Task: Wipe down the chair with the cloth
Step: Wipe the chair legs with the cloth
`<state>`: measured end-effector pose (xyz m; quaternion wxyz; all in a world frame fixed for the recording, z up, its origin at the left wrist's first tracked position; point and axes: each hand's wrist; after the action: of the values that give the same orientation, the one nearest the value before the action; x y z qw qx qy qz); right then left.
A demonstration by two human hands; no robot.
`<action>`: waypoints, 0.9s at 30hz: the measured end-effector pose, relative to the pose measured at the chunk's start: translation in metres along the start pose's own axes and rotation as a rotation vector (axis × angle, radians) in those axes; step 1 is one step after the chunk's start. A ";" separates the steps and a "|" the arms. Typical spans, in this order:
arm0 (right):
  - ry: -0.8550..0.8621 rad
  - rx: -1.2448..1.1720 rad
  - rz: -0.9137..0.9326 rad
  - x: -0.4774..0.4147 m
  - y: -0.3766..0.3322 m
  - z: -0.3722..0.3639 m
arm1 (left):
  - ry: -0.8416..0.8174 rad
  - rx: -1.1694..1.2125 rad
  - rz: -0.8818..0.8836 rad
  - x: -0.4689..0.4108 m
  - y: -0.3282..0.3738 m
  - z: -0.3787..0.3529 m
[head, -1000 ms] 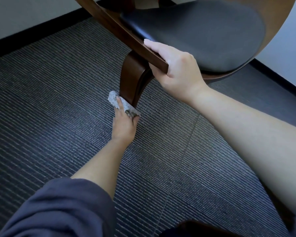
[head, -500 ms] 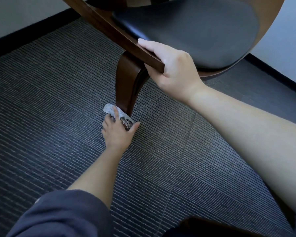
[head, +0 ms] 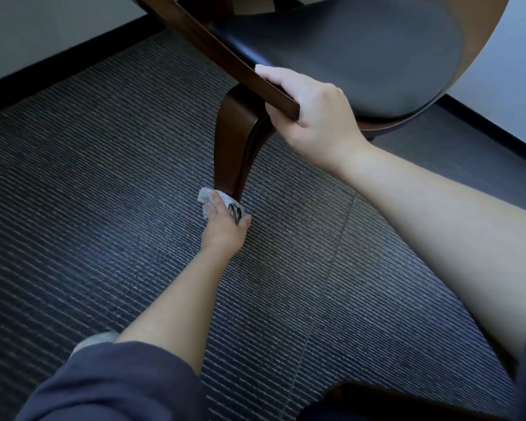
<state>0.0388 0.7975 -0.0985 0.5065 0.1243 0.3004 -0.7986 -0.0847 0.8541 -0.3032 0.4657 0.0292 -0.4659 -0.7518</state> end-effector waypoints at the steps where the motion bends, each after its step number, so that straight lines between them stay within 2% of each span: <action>1: -0.002 -0.001 0.001 0.000 0.000 0.000 | -0.032 0.074 -0.011 0.003 0.001 0.001; 4: 0.004 -0.008 0.004 0.001 0.000 -0.001 | -0.052 0.193 -0.080 0.009 0.004 0.000; 9: 0.012 0.002 0.005 0.001 0.000 -0.001 | 0.028 0.171 -0.205 0.007 0.000 -0.007; 19: 0.007 0.004 0.024 0.001 0.003 -0.001 | -0.173 -0.016 -0.008 0.002 -0.047 -0.040; 27: 0.033 0.014 0.047 0.001 0.006 -0.003 | -0.270 0.005 0.069 -0.006 -0.055 -0.043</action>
<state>0.0435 0.7967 -0.1041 0.5194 0.1480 0.3001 -0.7863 -0.0984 0.8365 -0.3699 0.4243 -0.0868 -0.5270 -0.7313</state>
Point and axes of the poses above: each hand's wrist, its own x-axis away from the middle knuckle, its own z-axis out of the back of the hand, y = z × x, and after that the axes turned 11 degrees about y, right-handed
